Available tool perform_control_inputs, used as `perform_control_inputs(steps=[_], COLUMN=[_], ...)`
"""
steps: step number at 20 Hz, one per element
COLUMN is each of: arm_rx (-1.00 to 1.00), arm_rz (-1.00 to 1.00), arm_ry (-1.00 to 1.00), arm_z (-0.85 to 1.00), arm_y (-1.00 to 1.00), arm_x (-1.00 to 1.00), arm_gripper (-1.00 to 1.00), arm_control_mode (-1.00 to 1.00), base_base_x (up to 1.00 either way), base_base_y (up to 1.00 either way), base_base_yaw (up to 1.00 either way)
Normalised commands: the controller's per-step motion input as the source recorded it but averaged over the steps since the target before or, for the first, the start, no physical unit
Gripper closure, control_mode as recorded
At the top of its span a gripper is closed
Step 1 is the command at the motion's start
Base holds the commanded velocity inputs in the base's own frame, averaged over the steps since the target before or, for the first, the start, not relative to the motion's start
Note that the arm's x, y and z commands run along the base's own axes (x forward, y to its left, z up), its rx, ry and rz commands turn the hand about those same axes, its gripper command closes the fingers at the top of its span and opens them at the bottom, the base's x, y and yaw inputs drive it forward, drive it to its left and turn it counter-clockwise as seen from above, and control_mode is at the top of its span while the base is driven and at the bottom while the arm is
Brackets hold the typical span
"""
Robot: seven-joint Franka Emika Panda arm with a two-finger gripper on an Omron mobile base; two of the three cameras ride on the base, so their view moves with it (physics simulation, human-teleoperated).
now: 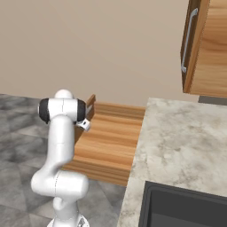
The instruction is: Pick up the metallic utensils from the counter and place them in the open drawer. Make sure not to pick up any wooden utensils.
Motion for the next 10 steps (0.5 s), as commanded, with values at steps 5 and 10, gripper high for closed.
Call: perform_control_inputs(steps=[5, 10], arm_rx=[0.0, 0.0], arm_rz=[0.0, 0.0], arm_ry=[0.0, 0.0], arm_z=[0.65, 0.47], arm_y=[-0.37, -0.92], arm_x=[-0.03, -0.18], arm_gripper=[1.0, 1.0], arm_control_mode=[-1.0, -1.0], base_base_x=[0.0, 0.0], base_base_y=[0.0, 0.0], base_base_yaw=[0.0, 0.0])
